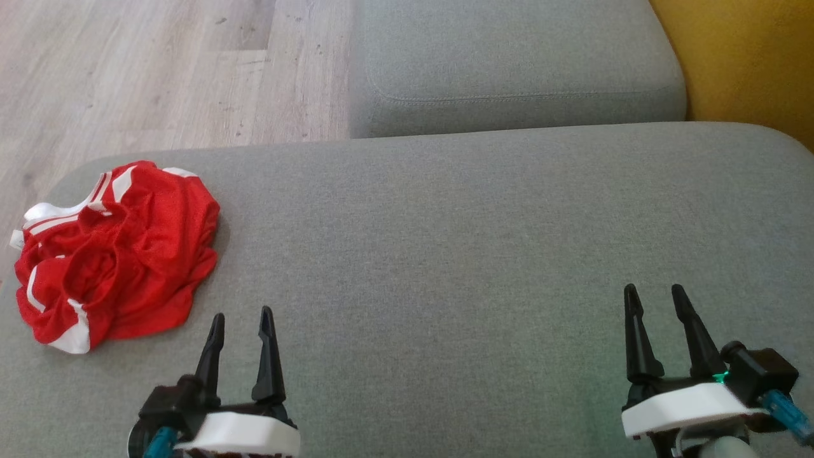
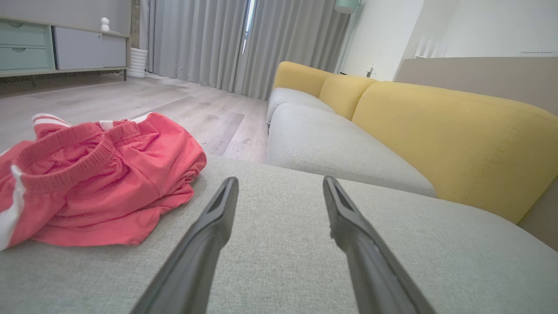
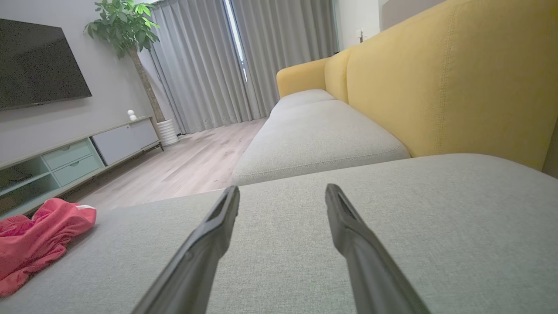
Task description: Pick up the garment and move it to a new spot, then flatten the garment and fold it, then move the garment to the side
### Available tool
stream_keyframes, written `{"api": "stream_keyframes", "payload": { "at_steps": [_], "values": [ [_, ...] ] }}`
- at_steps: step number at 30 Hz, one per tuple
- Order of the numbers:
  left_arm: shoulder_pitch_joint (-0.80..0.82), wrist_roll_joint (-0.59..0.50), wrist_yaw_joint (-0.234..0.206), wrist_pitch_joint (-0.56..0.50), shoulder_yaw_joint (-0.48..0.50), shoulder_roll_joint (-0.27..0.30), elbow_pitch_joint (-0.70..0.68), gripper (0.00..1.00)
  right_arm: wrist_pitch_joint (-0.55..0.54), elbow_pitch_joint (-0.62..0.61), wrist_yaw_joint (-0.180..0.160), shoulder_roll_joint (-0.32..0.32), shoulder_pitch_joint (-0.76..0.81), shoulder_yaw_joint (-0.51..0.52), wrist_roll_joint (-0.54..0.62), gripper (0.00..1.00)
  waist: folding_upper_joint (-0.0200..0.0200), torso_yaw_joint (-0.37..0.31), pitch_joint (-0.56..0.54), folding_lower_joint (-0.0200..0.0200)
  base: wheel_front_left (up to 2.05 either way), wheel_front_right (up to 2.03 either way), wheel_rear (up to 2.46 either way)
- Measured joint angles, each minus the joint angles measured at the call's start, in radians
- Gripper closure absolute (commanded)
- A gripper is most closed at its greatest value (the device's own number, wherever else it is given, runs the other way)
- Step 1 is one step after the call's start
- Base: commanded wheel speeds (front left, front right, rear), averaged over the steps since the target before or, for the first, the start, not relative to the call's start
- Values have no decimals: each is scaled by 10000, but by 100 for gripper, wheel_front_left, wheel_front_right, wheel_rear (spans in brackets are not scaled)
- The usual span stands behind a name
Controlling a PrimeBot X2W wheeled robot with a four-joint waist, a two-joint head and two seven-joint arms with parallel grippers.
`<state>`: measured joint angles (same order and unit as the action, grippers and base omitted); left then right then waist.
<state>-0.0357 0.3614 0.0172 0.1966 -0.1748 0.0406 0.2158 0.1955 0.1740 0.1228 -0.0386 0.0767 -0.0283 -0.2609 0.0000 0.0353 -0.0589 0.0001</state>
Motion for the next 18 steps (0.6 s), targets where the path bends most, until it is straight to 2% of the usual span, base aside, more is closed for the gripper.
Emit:
{"api": "stream_keyframes", "payload": {
  "at_steps": [3, 10, 18],
  "values": [
    [0, -362, -12, 105, -15, 4, 0, 0, 88, 2, 2, -2, 2, 29, 372, 0, 0, 6, -36, 0, 0, 0, 0],
    [-1, -1252, -399, 337, -77, 12, 328, 0, 343, 82, 2, -2, 214, 205, 1329, 0, 0, 71, -133, -1, 0, 0, 0],
    [0, -1778, -433, 545, -136, 17, 405, 0, 525, 125, 2, -4, 214, 328, 2128, 0, 0, 137, -177, -1, 0, 0, 0]
  ]
}}
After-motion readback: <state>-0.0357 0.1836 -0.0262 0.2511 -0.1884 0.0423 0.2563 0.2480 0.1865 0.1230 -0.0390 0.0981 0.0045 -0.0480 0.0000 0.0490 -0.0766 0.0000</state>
